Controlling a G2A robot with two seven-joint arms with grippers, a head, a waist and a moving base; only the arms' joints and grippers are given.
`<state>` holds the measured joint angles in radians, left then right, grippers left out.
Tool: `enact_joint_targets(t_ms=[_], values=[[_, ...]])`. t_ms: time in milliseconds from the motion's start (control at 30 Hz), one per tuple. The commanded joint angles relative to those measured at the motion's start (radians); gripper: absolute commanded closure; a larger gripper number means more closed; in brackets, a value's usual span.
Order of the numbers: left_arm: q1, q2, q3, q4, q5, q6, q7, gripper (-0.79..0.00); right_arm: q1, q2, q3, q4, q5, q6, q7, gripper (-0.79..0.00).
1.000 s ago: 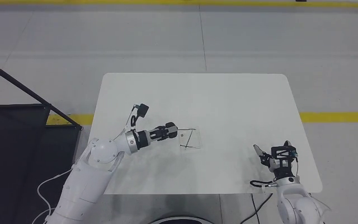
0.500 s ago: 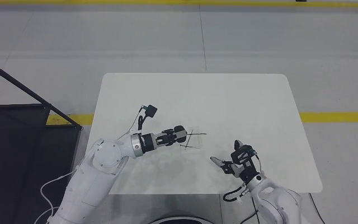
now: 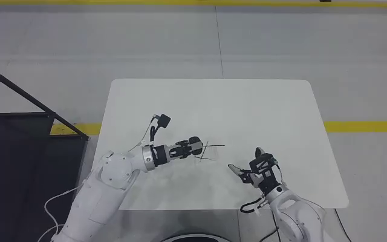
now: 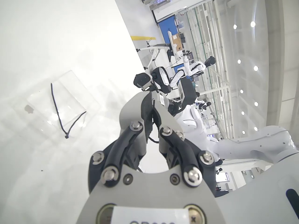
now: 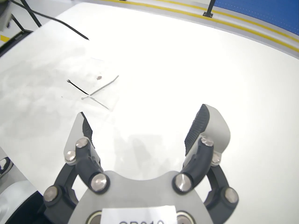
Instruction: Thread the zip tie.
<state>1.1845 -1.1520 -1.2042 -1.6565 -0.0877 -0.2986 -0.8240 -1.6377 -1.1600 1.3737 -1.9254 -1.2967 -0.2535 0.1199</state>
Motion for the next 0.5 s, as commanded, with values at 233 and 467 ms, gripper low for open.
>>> enact_joint_targets(t_ms=[233, 467], values=[[-0.014, 0.001, 0.011, 0.02, -0.099, 0.019, -0.068, 0.0, -0.094, 0.0, -0.104, -0.12, -0.665, 0.297, -0.24, -0.785], [-0.019, 0.001, 0.009, 0.033, -0.129, 0.05, -0.069, 0.0, -0.096, -0.004, -0.138, -0.125, -0.766, 0.354, -0.196, -0.785]])
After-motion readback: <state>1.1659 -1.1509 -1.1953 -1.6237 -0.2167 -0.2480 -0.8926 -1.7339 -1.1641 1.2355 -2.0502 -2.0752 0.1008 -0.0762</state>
